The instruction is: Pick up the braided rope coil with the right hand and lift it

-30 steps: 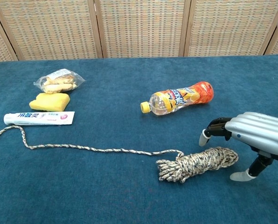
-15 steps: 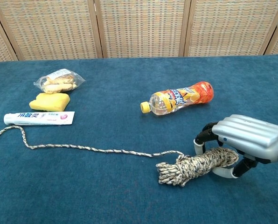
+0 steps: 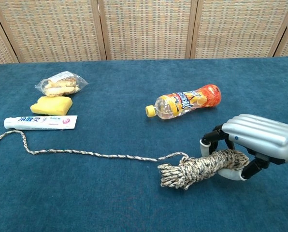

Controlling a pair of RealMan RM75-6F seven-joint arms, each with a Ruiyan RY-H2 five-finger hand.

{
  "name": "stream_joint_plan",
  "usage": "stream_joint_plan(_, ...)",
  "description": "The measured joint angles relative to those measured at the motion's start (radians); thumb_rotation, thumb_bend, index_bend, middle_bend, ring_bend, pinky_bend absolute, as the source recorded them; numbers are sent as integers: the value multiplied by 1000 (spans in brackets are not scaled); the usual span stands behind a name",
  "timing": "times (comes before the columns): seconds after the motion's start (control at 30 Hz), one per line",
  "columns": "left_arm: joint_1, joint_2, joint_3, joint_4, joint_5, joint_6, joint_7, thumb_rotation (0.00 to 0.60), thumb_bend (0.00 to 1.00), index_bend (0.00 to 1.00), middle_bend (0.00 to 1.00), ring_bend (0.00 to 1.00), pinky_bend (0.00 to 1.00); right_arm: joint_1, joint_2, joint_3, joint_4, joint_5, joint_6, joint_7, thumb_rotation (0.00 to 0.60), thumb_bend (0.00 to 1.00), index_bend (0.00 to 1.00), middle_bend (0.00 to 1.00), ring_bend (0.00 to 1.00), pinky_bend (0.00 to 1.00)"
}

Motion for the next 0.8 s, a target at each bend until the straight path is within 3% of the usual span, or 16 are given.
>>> stream_joint_plan(0.13, -63, -61, 4, 98, 56, -57, -33, 600, 185, 266, 0, 0, 0, 17, 30, -14, 1, -19, 1, 40, 600, 595, 629, 544, 382, 517)
stream_joint_plan(0.33, -154, -178, 21, 258, 104, -167, -74, 600, 228, 344, 0, 0, 0, 40, 70, -39, 8, -49, -1, 56, 600, 599, 629, 545, 382, 517)
stream_joint_plan(0.6, -191, -264, 43, 353, 112, -221, -105, 600, 235, 382, 0, 0, 0, 44, 86, -51, 5, -57, 14, 76, 600, 599, 629, 545, 384, 518)
stream_joint_plan(0.8, -210, -303, 42, 407, 109, -223, -154, 600, 301, 398, 0, 0, 0, 45, 94, -56, -3, -62, 21, 67, 600, 600, 630, 546, 386, 517)
